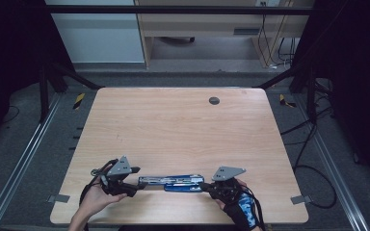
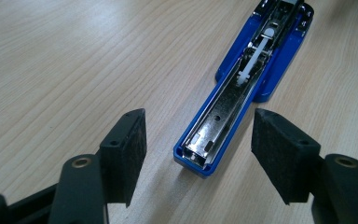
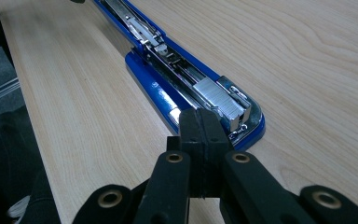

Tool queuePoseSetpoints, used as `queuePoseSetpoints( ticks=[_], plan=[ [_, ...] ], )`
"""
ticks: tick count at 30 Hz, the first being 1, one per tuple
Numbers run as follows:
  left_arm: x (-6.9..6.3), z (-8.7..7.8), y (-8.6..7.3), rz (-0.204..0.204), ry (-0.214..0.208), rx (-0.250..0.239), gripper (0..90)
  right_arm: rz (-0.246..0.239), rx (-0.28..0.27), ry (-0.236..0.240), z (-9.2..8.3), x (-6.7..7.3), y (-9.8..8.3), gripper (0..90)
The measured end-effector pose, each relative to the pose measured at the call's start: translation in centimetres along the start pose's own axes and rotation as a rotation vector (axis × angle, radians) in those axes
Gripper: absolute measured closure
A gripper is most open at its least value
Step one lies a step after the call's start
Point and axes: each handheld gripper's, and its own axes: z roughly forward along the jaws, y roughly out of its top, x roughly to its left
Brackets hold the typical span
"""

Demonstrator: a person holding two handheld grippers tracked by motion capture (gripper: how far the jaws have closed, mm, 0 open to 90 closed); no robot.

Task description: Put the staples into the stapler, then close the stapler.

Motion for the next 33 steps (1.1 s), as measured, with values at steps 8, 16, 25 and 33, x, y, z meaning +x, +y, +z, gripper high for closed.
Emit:
queuePoseSetpoints(
  ticks=[8,16,25,33],
  plan=[
    [0.1,0.9,0.1,0.040,-0.029,0.039,37.5,0.001,0.018,-0.006,0.2,-0.1,-0.2,90.0],
    [0.4,1.7,0.0,0.065,-0.058,0.077,41.4,0.001,0.014,-0.013,0.4,-0.3,-0.2,90.0],
    [0.5,2.0,-0.2,0.049,-0.078,0.069,49.3,-0.010,0.029,-0.006,0.9,-0.1,-0.2,90.0],
    [0.7,2.1,-0.3,0.054,-0.094,0.066,51.7,-0.010,0.036,-0.006,1.3,-0.3,-0.2,90.0]
  ],
)
